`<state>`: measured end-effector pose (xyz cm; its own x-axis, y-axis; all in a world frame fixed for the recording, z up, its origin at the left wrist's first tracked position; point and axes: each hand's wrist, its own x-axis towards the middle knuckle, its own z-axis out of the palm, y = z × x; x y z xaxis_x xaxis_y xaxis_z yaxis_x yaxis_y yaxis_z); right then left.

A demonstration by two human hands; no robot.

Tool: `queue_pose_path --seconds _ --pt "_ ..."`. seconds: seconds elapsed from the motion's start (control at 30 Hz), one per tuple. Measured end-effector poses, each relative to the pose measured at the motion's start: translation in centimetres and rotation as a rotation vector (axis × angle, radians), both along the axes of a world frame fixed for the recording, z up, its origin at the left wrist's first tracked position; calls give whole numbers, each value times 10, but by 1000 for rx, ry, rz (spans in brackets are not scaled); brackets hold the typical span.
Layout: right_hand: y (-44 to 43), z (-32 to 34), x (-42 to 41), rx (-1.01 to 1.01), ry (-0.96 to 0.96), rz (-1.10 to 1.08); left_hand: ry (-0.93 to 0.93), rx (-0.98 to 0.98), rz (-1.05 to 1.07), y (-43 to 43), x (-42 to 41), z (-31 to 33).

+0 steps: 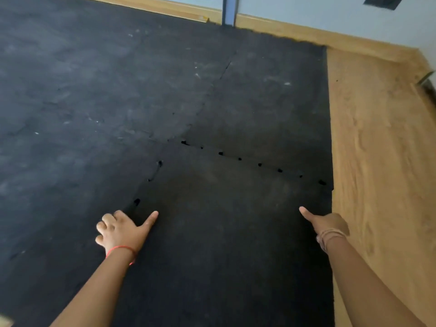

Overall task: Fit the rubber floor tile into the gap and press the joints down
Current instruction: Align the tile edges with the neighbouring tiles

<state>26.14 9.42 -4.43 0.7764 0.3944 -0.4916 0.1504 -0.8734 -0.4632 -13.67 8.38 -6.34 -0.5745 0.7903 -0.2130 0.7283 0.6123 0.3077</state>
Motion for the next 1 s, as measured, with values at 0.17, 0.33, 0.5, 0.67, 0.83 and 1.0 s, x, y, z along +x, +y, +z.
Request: queue_pose_path --seconds 0.17,0.33,0.5,0.67,0.83,1.0 --pt "0 -6 19 155 185 -247 -1 -53 61 15 -7 5" --pt "8 -4 28 259 129 -351 45 78 2 15 -4 7" --pt "6 -7 10 41 -43 -41 44 139 -33 5 1 -6" --pt "-4 -9 -3 -69 -330 236 96 148 -60 -35 6 -15" --pt "40 -2 -19 38 -417 810 78 90 29 -105 6 -23" --pt "103 11 -22 -86 -367 930 90 15 133 -122 -2 -19"
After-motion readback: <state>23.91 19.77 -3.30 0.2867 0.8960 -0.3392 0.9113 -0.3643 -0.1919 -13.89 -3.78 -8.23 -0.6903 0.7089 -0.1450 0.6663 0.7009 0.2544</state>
